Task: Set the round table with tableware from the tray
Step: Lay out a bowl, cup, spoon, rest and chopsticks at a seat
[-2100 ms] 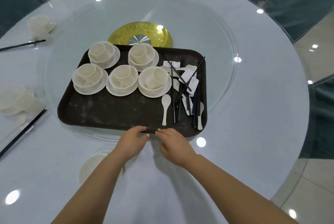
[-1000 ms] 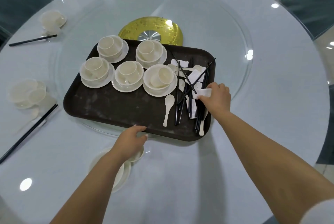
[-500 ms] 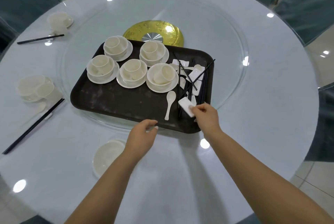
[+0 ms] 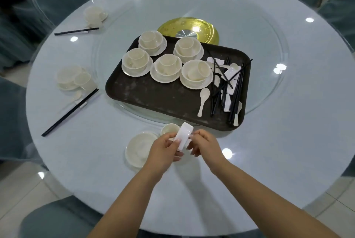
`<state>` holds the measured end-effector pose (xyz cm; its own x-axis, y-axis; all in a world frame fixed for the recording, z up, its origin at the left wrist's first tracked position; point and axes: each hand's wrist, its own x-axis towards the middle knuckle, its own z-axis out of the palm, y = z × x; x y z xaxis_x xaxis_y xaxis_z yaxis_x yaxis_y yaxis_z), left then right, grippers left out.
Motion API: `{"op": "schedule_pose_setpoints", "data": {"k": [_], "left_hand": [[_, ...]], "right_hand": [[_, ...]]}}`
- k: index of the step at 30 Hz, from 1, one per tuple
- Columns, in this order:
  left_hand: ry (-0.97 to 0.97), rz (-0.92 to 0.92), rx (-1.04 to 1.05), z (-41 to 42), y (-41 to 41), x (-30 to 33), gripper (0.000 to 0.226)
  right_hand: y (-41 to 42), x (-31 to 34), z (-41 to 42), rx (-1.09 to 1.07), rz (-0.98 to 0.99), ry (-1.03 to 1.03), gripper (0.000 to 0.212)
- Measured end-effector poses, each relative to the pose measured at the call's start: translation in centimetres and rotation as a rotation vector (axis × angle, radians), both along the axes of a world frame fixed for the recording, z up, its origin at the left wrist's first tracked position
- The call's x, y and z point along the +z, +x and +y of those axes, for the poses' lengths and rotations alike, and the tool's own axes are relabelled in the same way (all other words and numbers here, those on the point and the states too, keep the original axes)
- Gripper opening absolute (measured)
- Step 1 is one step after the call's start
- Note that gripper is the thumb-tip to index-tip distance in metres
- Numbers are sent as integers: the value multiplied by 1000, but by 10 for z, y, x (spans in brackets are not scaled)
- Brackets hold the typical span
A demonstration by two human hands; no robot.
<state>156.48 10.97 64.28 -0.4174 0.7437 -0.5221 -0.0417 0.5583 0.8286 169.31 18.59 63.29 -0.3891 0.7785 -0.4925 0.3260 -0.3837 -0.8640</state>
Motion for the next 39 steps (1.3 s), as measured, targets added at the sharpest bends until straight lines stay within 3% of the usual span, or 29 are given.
{"op": "schedule_pose_setpoints", "data": {"k": [4,8,13,18,20,32,36,39], "left_hand": [[-93,-54,-125,-24,-7,-11,19],[-143,-69,-55,-39,-9,-26,18],[-242,-175,82,-45,-10,-44,26],[-323,-265,150,-54,-11,-54,6],[-324,-297,174,-58,-13,-56,11],[-341,-192,308,-64,-27,-63,14],[-353,-171,273,-62,-25,-64,13],[-373,-169,210,-59,-20,-63,7]], "right_hand": [[3,-13,-3,63,-97,90,8],[8,-32,-16,232,-204,22,8],[9,-55,-28,146,-295,-108,15],[8,-70,-34,97,-363,-105,17],[7,-73,-33,78,-382,-104,17],[-4,-82,-30,183,-490,-9,14],[-4,-82,-29,221,-532,-5,9],[-6,-78,-22,222,-594,114,17]]}}
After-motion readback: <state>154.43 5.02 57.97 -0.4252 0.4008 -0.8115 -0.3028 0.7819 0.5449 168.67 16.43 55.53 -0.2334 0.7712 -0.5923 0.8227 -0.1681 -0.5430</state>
